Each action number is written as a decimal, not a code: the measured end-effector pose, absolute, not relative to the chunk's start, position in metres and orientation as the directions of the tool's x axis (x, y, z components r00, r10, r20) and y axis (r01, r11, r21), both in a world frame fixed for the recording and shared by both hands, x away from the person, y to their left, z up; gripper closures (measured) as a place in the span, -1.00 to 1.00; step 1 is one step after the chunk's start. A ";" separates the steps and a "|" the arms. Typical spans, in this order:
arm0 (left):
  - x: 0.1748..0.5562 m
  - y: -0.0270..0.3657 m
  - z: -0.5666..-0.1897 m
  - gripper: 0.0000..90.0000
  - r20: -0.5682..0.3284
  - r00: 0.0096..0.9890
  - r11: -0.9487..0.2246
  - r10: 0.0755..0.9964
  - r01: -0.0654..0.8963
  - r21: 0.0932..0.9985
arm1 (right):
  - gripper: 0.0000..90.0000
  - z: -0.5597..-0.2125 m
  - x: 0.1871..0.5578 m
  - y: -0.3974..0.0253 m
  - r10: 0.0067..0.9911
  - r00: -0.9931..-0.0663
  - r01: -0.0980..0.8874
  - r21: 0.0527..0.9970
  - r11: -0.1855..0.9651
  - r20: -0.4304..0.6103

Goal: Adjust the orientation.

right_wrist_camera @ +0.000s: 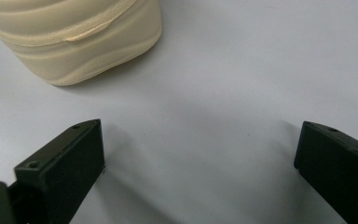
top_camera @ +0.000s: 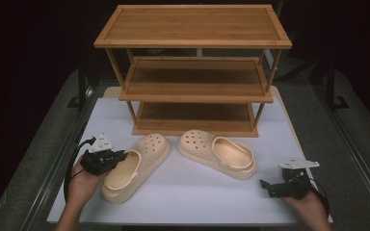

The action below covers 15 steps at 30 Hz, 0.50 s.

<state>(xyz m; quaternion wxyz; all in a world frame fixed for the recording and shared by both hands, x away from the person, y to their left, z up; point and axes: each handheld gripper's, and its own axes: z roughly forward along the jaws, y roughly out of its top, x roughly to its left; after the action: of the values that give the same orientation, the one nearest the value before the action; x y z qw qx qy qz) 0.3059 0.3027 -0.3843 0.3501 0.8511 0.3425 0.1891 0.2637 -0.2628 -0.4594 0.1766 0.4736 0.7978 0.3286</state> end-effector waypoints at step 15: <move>0.309 0.319 -0.376 0.29 -0.088 0.696 -0.385 0.713 0.493 0.780 | -0.97 -0.459 0.264 -0.263 0.872 -0.489 0.640 0.692 0.335 0.029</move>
<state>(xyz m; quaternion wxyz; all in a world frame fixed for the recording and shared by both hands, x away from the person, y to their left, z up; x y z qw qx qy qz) 0.3090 0.3191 -0.3760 0.4159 0.8215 0.3671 0.1320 0.2637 -0.2628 -0.4594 0.1766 0.4736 0.7978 0.3286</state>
